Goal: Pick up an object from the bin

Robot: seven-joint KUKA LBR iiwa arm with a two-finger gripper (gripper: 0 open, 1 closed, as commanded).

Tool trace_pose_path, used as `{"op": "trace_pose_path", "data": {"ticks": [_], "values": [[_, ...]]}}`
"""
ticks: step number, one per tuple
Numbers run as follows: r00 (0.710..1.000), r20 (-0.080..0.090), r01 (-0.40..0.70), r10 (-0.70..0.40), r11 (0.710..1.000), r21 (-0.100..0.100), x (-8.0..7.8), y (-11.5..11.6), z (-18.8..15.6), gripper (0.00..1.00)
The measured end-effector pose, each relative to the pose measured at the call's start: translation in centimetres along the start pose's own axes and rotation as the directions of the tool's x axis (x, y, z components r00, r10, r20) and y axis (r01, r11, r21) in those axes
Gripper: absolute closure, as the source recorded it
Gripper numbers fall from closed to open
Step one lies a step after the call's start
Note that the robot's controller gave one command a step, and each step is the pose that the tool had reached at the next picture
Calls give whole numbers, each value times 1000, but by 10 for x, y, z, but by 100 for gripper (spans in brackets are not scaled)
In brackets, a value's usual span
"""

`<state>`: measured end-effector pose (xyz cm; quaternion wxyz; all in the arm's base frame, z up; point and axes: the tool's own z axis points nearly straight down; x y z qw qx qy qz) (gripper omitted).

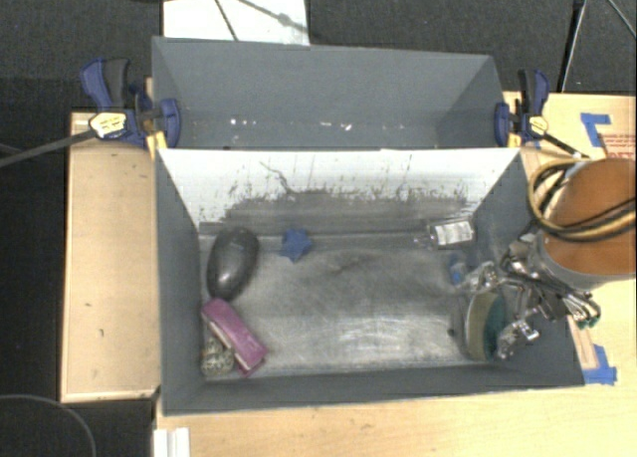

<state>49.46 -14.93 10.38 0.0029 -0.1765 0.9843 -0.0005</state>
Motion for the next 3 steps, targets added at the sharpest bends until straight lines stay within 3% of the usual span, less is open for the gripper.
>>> {"op": "trace_pose_path", "data": {"ticks": [1,2,3], "values": [[857,8,516,-516,856,-33,-29,5,33,0],[829,5,559,-559,829,-29,-67,-6,29,0],[833,0,553,-553,833,-9,-66,-16,26,100]]}}
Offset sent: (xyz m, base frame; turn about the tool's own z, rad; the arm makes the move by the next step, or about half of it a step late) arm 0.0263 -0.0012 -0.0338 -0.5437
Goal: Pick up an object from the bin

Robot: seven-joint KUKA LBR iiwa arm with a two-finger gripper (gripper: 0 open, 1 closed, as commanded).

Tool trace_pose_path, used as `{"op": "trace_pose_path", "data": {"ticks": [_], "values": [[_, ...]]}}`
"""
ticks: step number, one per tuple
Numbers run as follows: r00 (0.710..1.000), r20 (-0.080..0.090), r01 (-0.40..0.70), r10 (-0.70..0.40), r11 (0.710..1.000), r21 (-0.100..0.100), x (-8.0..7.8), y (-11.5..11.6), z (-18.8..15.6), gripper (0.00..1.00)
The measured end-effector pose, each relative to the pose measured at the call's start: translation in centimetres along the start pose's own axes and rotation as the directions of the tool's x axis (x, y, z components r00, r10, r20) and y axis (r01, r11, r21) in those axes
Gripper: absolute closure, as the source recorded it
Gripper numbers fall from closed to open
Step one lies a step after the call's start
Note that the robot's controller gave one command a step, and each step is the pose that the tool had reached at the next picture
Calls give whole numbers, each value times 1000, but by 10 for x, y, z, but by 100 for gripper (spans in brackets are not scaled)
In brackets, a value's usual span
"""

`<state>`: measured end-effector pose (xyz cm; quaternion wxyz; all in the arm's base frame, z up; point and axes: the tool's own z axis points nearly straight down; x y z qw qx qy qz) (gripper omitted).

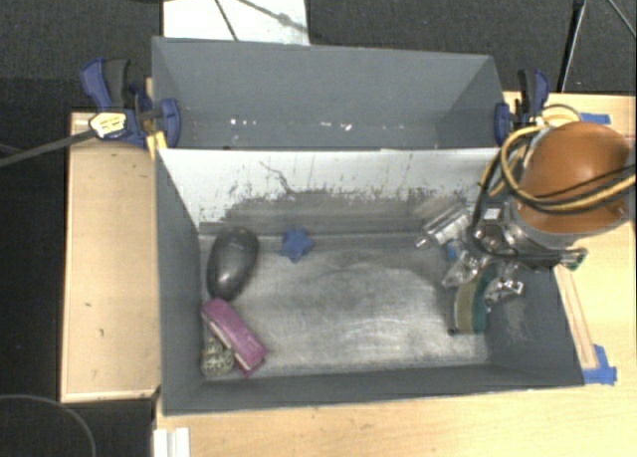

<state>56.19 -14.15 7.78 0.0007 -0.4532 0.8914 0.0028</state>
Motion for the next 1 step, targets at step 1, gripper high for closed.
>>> {"op": "trace_pose_path", "data": {"ticks": [1], "values": [[1000,1,4,-4,1000,13,-4,4,-183,100]]}}
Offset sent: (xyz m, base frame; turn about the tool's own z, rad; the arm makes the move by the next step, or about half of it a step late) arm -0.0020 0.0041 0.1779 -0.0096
